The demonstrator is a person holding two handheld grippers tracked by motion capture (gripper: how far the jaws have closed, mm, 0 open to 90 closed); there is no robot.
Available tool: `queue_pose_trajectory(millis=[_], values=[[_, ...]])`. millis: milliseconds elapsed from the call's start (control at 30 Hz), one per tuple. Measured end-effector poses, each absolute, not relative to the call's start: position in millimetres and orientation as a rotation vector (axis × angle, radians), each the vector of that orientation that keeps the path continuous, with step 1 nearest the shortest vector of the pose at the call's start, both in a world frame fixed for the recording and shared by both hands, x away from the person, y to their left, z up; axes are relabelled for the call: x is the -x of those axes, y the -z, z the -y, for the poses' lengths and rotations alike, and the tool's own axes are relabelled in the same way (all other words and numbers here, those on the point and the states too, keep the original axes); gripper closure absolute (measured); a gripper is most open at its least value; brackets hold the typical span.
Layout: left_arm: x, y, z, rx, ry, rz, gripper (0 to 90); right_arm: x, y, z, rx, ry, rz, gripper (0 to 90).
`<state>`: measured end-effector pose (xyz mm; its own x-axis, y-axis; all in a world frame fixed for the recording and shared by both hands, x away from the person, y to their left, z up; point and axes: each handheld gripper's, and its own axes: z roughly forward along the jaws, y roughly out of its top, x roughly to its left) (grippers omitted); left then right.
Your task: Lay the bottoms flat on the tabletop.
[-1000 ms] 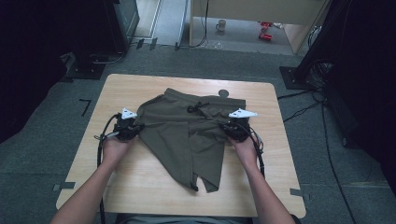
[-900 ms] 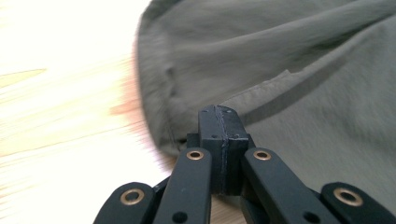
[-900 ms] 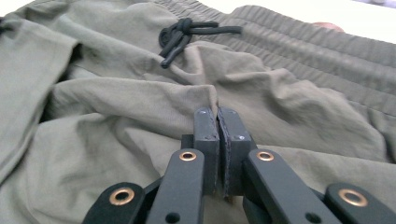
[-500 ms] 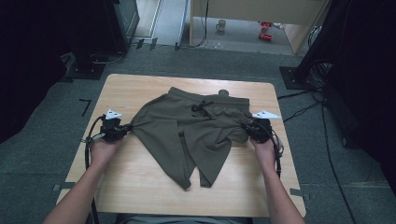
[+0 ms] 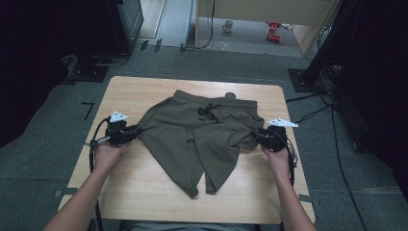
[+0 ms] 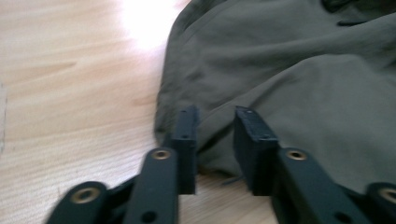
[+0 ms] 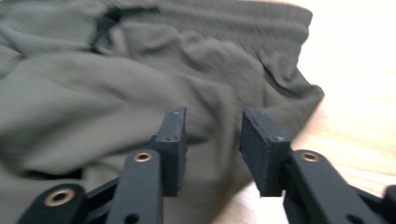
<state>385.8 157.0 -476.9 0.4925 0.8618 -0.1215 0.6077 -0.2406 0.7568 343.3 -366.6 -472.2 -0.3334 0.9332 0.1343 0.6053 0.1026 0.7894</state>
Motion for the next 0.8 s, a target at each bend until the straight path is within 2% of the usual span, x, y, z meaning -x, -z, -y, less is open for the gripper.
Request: queue_pose_trajectory(millis=[100,267,400,567,800], values=[[-379.6,464.8,-143.1,-1.980,-0.417,-1.158,65.0,-333.7,455.8,351.6,-1.452,-1.138,-1.993,59.2],[-372.6,463.5,-125.5,-1.991,-0.365,-1.114,63.5,-327.4,454.7,328.5,-1.434,-1.169,-2.075,62.4],[-364.0,476.4,-105.5,-2.019,-0.313,-1.074,63.4,-322.5,476.2,304.7,-1.415,-1.141,-2.157,60.1],[-362.5,489.5,-93.6,-2.062,-0.296,-1.056,62.3,-327.1,492.4,294.1,-1.413,-1.115,-2.186,56.6],[-369.4,501.2,-84.6,-2.112,-0.286,-1.069,61.9,-348.9,509.2,283.0,-1.404,-1.072,-2.172,59.1]])
